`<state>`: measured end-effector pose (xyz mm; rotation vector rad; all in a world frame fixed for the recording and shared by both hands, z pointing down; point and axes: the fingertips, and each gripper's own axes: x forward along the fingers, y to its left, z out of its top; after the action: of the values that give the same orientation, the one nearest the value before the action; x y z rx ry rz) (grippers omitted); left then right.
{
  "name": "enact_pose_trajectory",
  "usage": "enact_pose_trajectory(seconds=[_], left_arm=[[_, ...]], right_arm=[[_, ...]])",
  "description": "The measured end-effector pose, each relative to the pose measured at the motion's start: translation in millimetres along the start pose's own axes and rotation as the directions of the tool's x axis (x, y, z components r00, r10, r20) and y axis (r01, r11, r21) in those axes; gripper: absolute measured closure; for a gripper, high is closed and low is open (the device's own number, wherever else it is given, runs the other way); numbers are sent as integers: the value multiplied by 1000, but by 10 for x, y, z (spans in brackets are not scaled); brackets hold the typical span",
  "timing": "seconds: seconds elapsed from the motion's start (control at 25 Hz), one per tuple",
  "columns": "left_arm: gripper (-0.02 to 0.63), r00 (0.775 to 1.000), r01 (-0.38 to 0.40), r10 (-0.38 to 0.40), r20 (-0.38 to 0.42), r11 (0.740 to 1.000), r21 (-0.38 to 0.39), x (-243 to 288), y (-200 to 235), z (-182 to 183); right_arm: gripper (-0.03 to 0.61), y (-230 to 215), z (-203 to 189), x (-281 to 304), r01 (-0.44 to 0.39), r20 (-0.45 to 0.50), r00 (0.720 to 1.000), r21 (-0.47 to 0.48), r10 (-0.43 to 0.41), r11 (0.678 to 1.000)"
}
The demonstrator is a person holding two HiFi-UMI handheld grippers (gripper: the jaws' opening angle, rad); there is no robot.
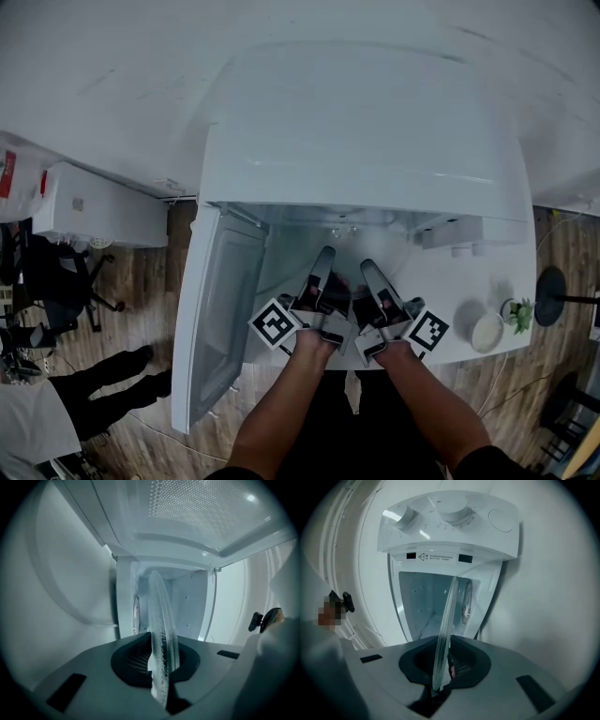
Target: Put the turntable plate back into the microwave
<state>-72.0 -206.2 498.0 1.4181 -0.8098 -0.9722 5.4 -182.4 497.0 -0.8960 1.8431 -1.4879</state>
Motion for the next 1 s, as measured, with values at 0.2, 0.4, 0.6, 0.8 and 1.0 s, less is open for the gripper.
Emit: enact_pose_trajectory(seconds=[0.2, 0.4, 0.6, 0.8, 1.0], left_arm=[[575, 1000, 14, -14, 11, 1000, -5, 162, 16, 77], [575, 1000, 20, -20, 1, 1000, -1, 318, 21, 123], [575, 999, 31, -31, 13, 999, -7, 393, 9, 137], [574, 999, 36, -37, 23, 999, 27, 403, 11, 167], [567, 998, 55, -56, 15, 998, 28, 444, -27, 188]], right_arm=[[518, -7, 98, 108, -11, -14, 1000, -21, 10, 1000], [520, -24, 175, 172, -14, 5, 1000, 3, 14, 1000], [518, -35, 206, 163, -15, 29, 999, 22, 14, 1000], [531, -62, 215, 199, -40, 39, 999, 95, 36, 995], [525, -40, 243, 235, -84, 65, 995, 139, 75, 987]])
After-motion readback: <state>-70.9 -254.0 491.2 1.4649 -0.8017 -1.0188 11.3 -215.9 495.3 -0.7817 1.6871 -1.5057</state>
